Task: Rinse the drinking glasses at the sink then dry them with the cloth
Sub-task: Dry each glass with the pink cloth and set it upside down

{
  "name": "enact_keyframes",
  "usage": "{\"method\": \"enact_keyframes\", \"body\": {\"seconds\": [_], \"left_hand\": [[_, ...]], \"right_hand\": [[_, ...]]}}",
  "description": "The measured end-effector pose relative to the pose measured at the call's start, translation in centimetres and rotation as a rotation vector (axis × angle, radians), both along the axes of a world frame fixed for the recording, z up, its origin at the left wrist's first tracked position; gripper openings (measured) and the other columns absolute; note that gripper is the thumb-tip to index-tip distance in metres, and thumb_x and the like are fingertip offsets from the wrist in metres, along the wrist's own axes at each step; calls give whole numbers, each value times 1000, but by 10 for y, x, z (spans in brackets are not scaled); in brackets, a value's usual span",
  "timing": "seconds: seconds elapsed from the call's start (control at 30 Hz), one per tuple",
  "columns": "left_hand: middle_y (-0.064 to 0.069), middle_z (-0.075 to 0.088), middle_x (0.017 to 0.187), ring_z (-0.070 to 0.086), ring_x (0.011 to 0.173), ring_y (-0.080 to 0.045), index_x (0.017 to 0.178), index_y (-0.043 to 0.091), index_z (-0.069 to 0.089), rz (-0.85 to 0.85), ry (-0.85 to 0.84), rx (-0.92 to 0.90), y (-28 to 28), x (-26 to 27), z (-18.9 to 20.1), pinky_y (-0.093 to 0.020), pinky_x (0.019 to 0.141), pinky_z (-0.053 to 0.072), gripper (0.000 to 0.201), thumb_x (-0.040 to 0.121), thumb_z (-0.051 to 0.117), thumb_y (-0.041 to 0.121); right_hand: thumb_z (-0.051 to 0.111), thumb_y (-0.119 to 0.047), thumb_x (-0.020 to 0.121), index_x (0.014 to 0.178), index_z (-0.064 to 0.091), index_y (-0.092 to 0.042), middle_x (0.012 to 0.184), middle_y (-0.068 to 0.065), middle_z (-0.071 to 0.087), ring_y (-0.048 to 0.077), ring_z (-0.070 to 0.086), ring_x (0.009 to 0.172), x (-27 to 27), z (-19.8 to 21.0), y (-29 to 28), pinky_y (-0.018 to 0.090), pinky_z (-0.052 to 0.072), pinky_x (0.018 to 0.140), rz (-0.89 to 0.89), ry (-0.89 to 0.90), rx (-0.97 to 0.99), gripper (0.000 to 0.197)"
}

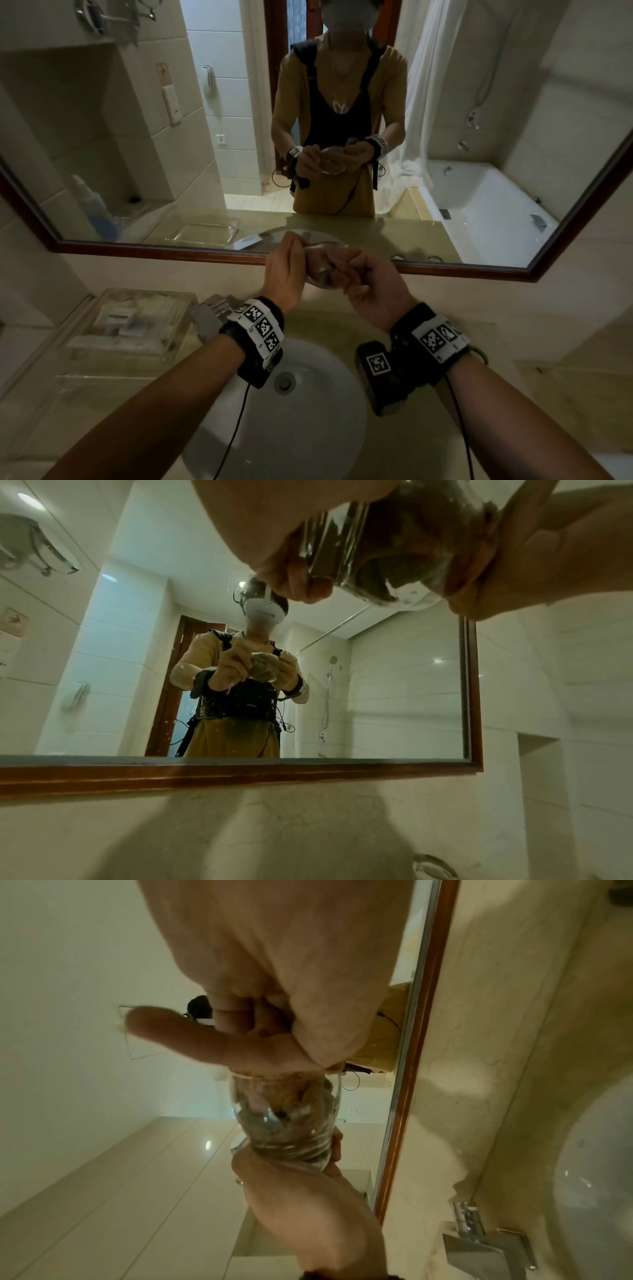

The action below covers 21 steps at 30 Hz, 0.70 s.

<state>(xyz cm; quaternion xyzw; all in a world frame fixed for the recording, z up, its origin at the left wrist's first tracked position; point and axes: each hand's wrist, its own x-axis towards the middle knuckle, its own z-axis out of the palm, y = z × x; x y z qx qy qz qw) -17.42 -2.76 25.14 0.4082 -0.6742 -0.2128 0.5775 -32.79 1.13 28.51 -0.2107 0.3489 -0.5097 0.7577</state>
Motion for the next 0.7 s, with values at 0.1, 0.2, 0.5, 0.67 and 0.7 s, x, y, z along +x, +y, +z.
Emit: {"method": "enact_keyframes", "body": {"seconds": [0.1,0.2,0.5,0.67,0.7], "left_hand": [[-8,53,69,50,63,-17,78,13,52,-17,78,120,-12,1,4,-30,58,43,30,96,30,22],[-5,54,70,53,61,-4,80,2,54,-91,234,306,-18,4,18,-18,56,45,31,98,31,11],[-11,56,71,54,58,-18,79,8,56,-220,-12,598,-23,12,34,-20,44,45,33,100,34,20],[-8,47,50,43,36,-14,73,5,47,-401,119,1110,-12,4,54,-15,37,34,48,105,23,33],[-7,46,48,41,32,-13,73,6,44,-490,126,1209,-11,3,57,-13,37,32,49,105,19,34]], "right_hand": [[43,-3,78,94,59,-13,60,-2,53,7,49,48,2,4,8,17,36,34,149,175,-91,25],[48,7,78,128,54,-12,107,2,62,13,62,91,7,1,9,26,56,57,311,476,-409,54],[76,-20,75,124,61,-34,135,-6,58,21,58,120,-27,28,-28,46,44,106,745,2381,-1759,54],[78,-15,72,133,54,-32,141,-9,53,13,48,132,-37,47,-31,50,31,115,878,2611,-2126,67],[74,-14,75,136,51,-31,143,-8,51,13,45,134,-38,48,-30,50,27,117,876,2649,-2177,67]]}}
